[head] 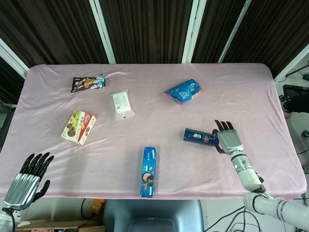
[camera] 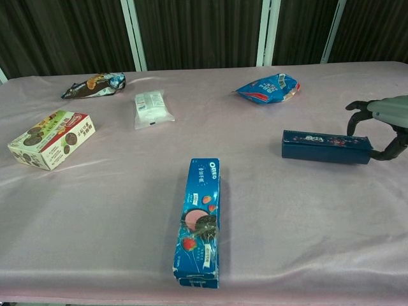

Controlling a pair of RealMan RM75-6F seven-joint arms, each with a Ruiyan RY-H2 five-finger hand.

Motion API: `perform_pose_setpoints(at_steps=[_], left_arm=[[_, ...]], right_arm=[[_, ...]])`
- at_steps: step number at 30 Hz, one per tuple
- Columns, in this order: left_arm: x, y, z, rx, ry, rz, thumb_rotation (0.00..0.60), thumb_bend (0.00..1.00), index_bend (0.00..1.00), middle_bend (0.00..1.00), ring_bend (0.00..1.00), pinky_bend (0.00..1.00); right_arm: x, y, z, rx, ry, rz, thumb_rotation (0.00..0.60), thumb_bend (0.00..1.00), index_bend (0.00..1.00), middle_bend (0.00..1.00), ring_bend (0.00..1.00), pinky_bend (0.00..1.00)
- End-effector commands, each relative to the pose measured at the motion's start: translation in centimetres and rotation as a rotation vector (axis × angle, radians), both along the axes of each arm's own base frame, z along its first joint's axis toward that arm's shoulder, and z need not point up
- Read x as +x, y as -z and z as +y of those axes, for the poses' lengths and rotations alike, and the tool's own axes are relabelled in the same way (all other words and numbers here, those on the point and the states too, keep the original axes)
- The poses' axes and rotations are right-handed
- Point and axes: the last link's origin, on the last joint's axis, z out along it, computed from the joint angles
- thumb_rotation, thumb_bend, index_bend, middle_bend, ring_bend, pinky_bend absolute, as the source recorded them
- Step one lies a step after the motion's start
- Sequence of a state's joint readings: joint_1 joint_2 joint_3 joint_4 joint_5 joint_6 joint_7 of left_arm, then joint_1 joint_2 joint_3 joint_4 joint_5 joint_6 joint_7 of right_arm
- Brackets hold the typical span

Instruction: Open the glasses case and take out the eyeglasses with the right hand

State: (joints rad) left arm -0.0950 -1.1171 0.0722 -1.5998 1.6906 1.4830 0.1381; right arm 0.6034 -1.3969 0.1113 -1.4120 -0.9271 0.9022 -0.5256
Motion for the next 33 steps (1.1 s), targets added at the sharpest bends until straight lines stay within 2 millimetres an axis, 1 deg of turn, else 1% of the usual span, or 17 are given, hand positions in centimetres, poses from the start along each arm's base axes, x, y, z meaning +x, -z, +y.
perform_pose_setpoints(at_steps=[1,6,9,14,19,22,24,25,27,28,30,31,32,33], left_arm=[[0.0,0.0,0.0,-0.001,0.000,0.000,0.600,0.43,0.00,0.02,0.03,0.00],[0.0,-0.1,0.0,0.001,0.000,-0.002,0.600,0.43,0.00,0.02,0.03,0.00],[0.0,-0.1,0.0,0.000,-0.001,-0.001,0.600,0.43,0.00,0.02,0.03,0.00],[-0.1,0.0,0.1,0.000,-0.004,0.002,0.600,0.43,0.00,0.02,0.03,0.00],[-0.1,0.3,0.3,-0.008,-0.012,0.012,0.600,0.43,0.00,0.02,0.03,0.00],[-0.1,0.5,0.4,-0.009,-0.019,0.018,0.600,0.43,0.00,0.02,0.03,0.00],[-0.1,0.5,0.5,-0.006,-0.022,0.020,0.600,0.43,0.00,0.02,0.03,0.00],[-0.1,0.5,0.5,-0.005,-0.024,0.020,0.600,0.43,0.00,0.02,0.03,0.00],[-0.2,0.4,0.6,-0.002,-0.028,0.020,0.600,0.43,0.00,0.02,0.03,0.00],[-0.2,0.4,0.6,-0.002,-0.029,0.020,0.600,0.43,0.00,0.02,0.03,0.00],[-0.2,0.4,0.6,-0.001,-0.030,0.021,0.600,0.43,0.00,0.02,0.03,0.00],[-0.2,0.4,0.6,-0.002,-0.030,0.021,0.600,0.43,0.00,0.02,0.03,0.00],[-0.2,0.5,0.7,-0.003,-0.030,0.021,0.600,0.43,0.00,0.02,0.03,0.00],[-0.2,0.5,0.7,-0.003,-0.030,0.021,0.600,0.43,0.00,0.02,0.03,0.00]], right_arm=[[0.0,0.1,0.0,0.004,0.002,0.006,0.600,0.77,0.57,0.00,0.00,0.00],[0.1,0.0,0.0,0.001,0.003,0.014,0.600,0.81,0.58,0.00,0.00,0.00],[0.2,-0.1,-0.1,-0.008,0.005,0.008,0.600,0.82,0.59,0.00,0.00,0.00],[0.1,-0.1,-0.8,-0.022,0.022,-0.003,0.600,0.82,0.59,0.00,0.00,0.00],[0.1,0.4,-2.2,-0.029,0.047,0.005,0.600,0.82,0.59,0.00,0.00,0.00],[0.1,0.7,-3.4,-0.045,0.069,0.011,0.600,0.82,0.58,0.00,0.00,0.00],[-0.1,0.7,-4.3,-0.064,0.096,0.018,0.600,0.82,0.56,0.00,0.00,0.00],[-0.2,0.7,-4.7,-0.075,0.108,0.019,0.600,0.82,0.53,0.00,0.00,0.00],[-0.6,0.5,-5.4,-0.100,0.133,0.030,0.600,0.76,0.44,0.00,0.00,0.00],[-0.8,0.2,-5.7,-0.113,0.139,0.036,0.600,0.68,0.36,0.00,0.00,0.00],[-1.2,-0.4,-6.2,-0.148,0.146,0.046,0.600,0.50,0.25,0.00,0.00,0.00],[-1.3,-0.7,-6.3,-0.163,0.147,0.044,0.600,0.44,0.20,0.00,0.00,0.00],[-1.4,-1.2,-6.4,-0.178,0.146,0.040,0.600,0.39,0.17,0.00,0.00,0.00],[-1.5,-1.5,-6.4,-0.185,0.143,0.031,0.600,0.37,0.15,0.00,0.00,0.00]])
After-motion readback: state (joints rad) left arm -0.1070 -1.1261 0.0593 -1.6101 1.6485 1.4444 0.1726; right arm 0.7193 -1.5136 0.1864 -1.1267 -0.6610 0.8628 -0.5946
